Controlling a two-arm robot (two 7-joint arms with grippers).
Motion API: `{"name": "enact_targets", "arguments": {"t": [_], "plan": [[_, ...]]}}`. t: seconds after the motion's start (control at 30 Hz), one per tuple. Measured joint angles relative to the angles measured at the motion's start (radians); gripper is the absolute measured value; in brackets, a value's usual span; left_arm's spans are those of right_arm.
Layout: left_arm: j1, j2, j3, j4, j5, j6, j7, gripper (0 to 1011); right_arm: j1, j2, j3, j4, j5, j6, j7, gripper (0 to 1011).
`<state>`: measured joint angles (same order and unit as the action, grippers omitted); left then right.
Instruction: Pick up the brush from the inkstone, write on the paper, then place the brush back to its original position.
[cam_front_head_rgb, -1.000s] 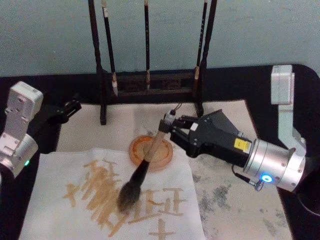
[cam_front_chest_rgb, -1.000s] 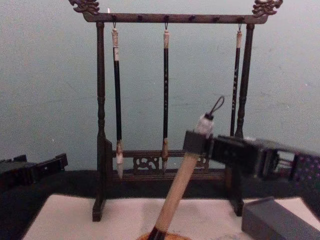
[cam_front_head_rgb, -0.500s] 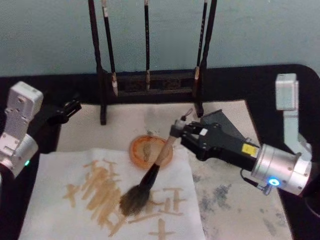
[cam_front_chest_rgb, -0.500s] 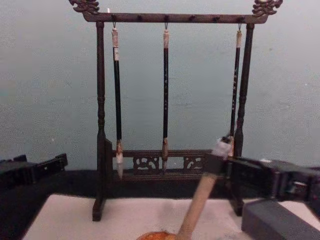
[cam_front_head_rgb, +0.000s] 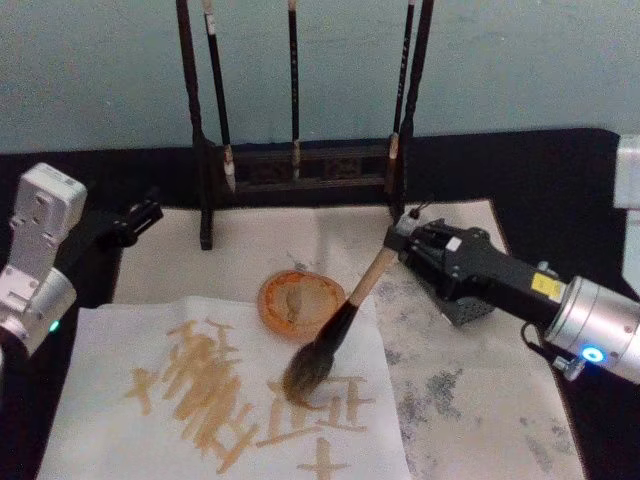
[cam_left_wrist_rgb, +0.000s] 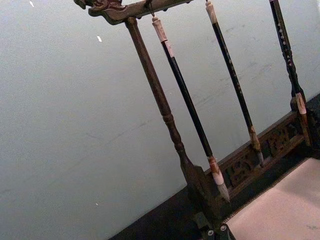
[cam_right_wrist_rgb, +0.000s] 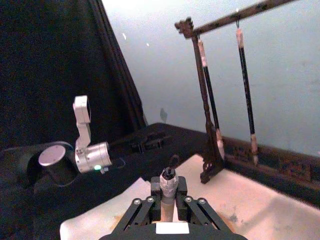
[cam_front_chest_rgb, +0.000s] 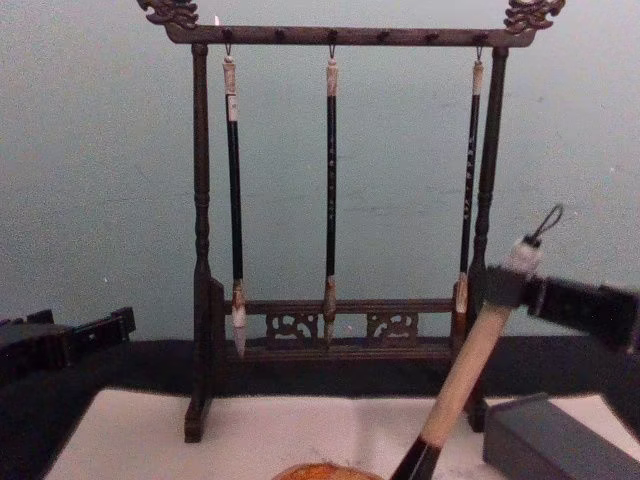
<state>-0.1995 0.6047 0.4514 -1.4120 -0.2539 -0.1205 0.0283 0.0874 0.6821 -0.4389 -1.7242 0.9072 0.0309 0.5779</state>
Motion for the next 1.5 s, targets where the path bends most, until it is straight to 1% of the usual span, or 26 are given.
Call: {"name": "enact_targets", "arguments": {"t": [0.2, 0.4, 0.5, 0.53, 0.63, 0.67, 0.73, 0.83, 1.07, 1.3, 1.4, 1.5], "plan": [[0.000, 0.000, 0.000, 0.000, 0.000, 0.000, 0.000, 1000, -0.015, 0.008, 0.022, -0.039, 0.016, -0.018, 0.010, 172], [0.000, 0.000, 0.000, 0.000, 0.000, 0.000, 0.000, 1002, -0.013, 0.002, 0.017, -0.063, 0.015, -0.025, 0.017, 172], [0.000, 0.000, 0.000, 0.000, 0.000, 0.000, 0.000, 1002, 0.000, -0.011, -0.003, -0.067, 0.005, -0.025, 0.022, 172], [0.000, 0.000, 0.000, 0.000, 0.000, 0.000, 0.000, 1002, 0.000, -0.011, -0.003, -0.067, 0.005, -0.025, 0.022, 171], [0.000, 0.000, 0.000, 0.000, 0.000, 0.000, 0.000, 1002, 0.017, -0.028, -0.029, -0.060, -0.009, -0.018, 0.027, 171], [0.000, 0.000, 0.000, 0.000, 0.000, 0.000, 0.000, 1002, 0.017, -0.028, -0.029, -0.060, -0.009, -0.018, 0.027, 171], [0.000, 0.000, 0.000, 0.000, 0.000, 0.000, 0.000, 1002, 0.030, -0.040, -0.051, -0.048, -0.020, -0.009, 0.029, 171], [0.000, 0.000, 0.000, 0.000, 0.000, 0.000, 0.000, 1002, 0.039, -0.051, -0.071, -0.030, -0.029, -0.002, 0.032, 171], [0.000, 0.000, 0.000, 0.000, 0.000, 0.000, 0.000, 1002, 0.046, -0.062, -0.095, 0.000, -0.037, 0.010, 0.034, 171], [0.000, 0.000, 0.000, 0.000, 0.000, 0.000, 0.000, 1000, 0.043, -0.059, -0.096, 0.018, -0.037, 0.015, 0.030, 171], [0.000, 0.000, 0.000, 0.000, 0.000, 0.000, 0.000, 1002, 0.037, -0.052, -0.088, 0.024, -0.035, 0.016, 0.025, 172], [0.000, 0.000, 0.000, 0.000, 0.000, 0.000, 0.000, 1002, 0.026, -0.040, -0.071, 0.026, -0.027, 0.015, 0.017, 172]]}}
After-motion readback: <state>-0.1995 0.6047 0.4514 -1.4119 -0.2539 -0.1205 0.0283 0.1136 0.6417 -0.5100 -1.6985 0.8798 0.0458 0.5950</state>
